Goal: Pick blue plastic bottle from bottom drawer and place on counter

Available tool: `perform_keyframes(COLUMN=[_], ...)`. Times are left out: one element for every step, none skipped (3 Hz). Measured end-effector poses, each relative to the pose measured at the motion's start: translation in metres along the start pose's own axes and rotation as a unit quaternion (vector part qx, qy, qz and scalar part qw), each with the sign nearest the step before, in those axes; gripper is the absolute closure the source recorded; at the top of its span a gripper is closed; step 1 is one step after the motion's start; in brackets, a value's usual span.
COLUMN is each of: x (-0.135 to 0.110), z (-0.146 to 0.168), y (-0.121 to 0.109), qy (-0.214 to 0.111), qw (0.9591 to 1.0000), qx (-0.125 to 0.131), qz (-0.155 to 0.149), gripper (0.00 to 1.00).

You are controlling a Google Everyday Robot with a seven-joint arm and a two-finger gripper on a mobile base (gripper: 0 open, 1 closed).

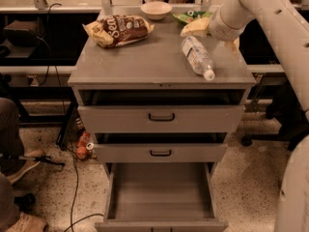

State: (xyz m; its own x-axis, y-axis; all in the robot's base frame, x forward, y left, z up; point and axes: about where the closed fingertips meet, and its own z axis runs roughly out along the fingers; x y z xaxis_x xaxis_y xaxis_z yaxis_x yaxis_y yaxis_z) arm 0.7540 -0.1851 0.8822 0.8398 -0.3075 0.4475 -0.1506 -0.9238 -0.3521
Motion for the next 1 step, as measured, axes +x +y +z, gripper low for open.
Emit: perform_keyframes(x=[0.0357], z=[-0.0161], y=[0.0220], qy=[0.043], qw=[0.9980], qx=[0.002], qz=[0.047], gripper=[0.00])
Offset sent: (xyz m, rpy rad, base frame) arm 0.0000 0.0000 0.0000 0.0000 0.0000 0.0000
